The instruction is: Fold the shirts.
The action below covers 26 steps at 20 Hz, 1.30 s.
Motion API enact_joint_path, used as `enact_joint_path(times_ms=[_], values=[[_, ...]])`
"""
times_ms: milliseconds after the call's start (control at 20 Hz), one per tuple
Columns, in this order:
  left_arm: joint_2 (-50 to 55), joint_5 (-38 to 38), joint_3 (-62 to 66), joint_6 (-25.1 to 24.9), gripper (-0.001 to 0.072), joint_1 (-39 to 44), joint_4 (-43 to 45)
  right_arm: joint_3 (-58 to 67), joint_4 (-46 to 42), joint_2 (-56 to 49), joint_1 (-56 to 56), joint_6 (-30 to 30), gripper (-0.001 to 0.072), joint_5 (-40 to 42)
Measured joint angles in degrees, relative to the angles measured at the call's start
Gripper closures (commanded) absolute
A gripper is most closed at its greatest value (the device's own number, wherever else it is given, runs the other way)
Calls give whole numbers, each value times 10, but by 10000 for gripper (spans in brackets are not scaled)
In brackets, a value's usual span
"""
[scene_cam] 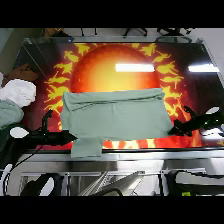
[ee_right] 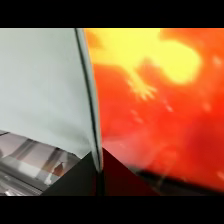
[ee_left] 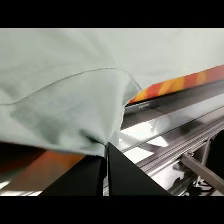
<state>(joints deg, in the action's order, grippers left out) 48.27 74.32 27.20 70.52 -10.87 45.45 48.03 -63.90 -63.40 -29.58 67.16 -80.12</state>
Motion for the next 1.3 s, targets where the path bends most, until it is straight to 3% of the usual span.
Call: enact_joint_path(times_ms=[200, 350, 700, 1150, 1200, 1250, 1300], values=[[-77, 24, 16, 40, 697, -19, 49, 0, -31, 51, -7, 50, 690, -17], [-68, 14, 50, 41, 696, -30, 62, 9, 38, 72, -9, 28, 689, -7], [151, -51, 273, 31, 695, 15, 67, 69, 256, 33, 21, -88, 689, 112], [465, -118, 537, 16, 688, 70, 71, 120, 320, -100, 100, -167, 677, 263], [490, -119, 556, 15, 448, 73, 71, 122, 320, -105, 101, -170, 590, 268], [515, -119, 577, 15, 63, 75, 71, 126, 317, -108, 101, -172, 536, 275], [537, -117, 595, 15, 12, 76, 71, 130, 311, -111, 99, -174, 536, 280]])
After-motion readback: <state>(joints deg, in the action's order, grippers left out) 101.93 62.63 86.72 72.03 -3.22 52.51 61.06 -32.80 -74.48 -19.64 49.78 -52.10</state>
